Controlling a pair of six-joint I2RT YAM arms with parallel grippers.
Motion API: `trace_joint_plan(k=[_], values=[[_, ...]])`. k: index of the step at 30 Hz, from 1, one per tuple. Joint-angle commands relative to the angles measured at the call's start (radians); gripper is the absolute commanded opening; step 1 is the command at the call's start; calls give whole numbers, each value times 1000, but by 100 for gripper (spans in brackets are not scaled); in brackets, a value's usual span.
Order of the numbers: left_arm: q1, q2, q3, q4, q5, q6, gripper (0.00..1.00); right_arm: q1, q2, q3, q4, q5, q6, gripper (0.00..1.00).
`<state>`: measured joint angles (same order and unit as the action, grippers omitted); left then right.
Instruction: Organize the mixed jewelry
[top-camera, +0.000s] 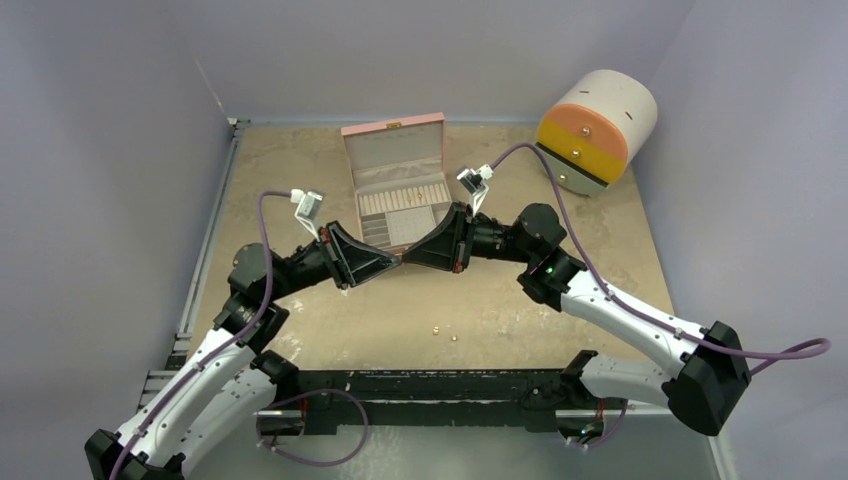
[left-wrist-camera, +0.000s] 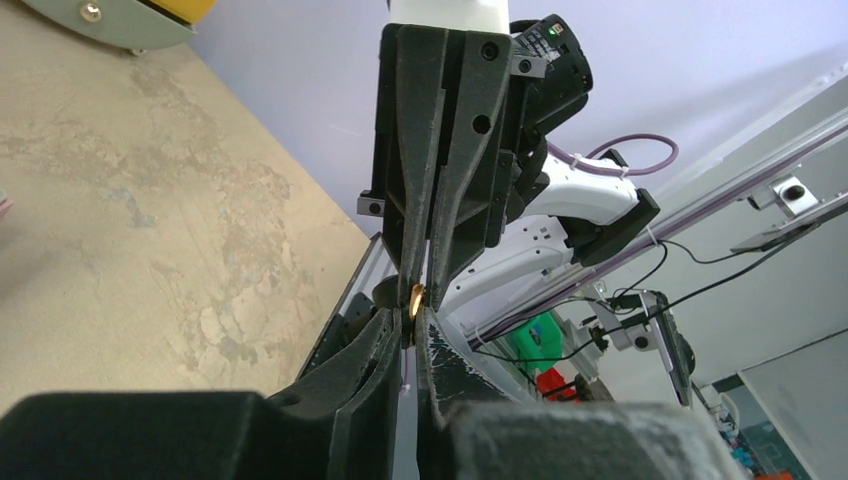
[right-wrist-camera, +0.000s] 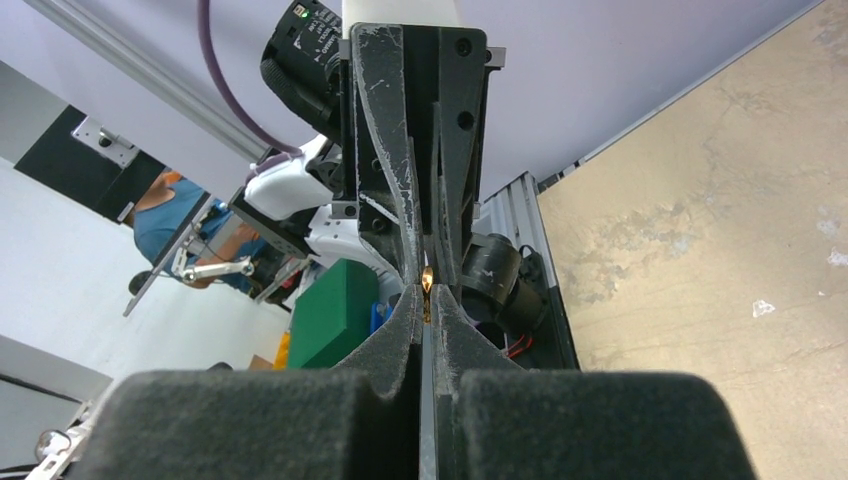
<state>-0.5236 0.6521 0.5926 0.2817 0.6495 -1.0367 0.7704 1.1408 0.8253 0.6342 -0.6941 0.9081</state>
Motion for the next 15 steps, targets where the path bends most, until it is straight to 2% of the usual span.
trace_joint_plan(k=[1, 5, 10, 15], values=[[4, -10, 20, -35, -46, 36, 18, -3, -24, 12, 58, 17, -5, 0], [4, -27, 90, -252, -147, 151, 34, -2, -40, 31, -43, 50, -55, 0], [4, -68, 176, -473, -302, 266, 45, -3, -71, 65, -256, 115, -163, 0], [4, -92, 238, -614, -429, 343, 52, -3, -67, 149, -478, 269, -335, 0]])
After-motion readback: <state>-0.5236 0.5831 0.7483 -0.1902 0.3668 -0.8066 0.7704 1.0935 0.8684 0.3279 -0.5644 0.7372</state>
